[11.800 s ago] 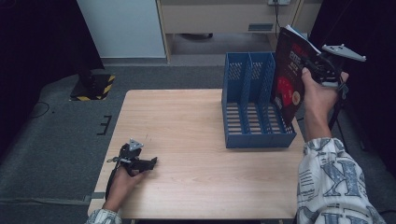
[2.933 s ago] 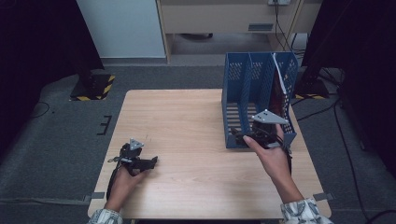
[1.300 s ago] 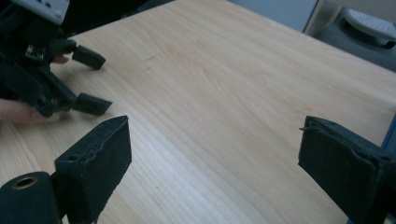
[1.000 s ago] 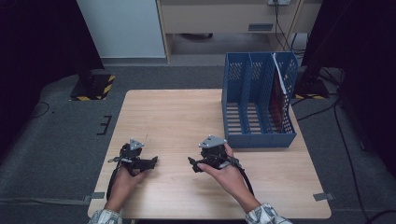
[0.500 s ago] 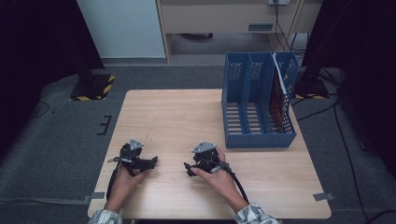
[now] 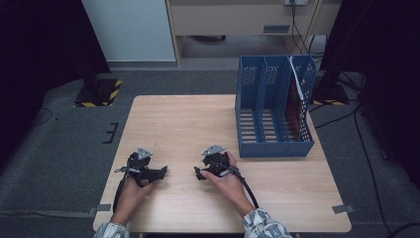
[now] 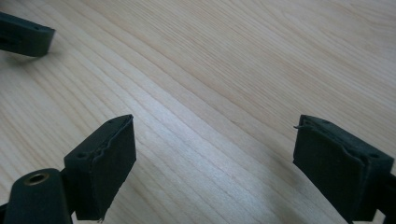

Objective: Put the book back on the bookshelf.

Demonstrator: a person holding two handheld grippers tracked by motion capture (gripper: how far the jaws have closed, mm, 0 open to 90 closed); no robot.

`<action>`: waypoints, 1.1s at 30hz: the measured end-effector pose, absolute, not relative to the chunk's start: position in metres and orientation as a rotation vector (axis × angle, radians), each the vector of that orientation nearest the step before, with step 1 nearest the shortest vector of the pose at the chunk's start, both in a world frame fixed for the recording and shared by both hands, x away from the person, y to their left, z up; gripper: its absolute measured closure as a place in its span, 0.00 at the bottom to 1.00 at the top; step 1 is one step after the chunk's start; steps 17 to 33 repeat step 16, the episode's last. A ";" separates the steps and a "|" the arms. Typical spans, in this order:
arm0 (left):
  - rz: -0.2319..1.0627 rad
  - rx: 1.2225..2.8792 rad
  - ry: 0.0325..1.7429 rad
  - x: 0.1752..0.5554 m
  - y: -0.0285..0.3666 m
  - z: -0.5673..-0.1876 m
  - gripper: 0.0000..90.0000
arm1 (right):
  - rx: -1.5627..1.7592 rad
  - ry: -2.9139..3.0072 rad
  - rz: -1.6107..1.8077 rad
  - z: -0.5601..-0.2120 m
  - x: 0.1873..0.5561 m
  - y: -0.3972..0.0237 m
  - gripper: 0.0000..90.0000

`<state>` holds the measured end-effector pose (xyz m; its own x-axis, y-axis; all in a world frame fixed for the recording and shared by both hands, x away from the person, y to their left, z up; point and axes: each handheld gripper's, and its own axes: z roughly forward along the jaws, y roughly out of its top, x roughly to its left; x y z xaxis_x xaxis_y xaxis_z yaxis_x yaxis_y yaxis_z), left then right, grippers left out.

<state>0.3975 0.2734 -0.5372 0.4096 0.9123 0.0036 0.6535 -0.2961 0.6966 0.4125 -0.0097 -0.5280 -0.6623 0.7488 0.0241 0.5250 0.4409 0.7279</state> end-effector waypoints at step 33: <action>0.542 2.051 1.325 0.397 0.273 -0.537 0.00 | 1.171 2.338 0.995 -0.539 0.412 -0.011 0.09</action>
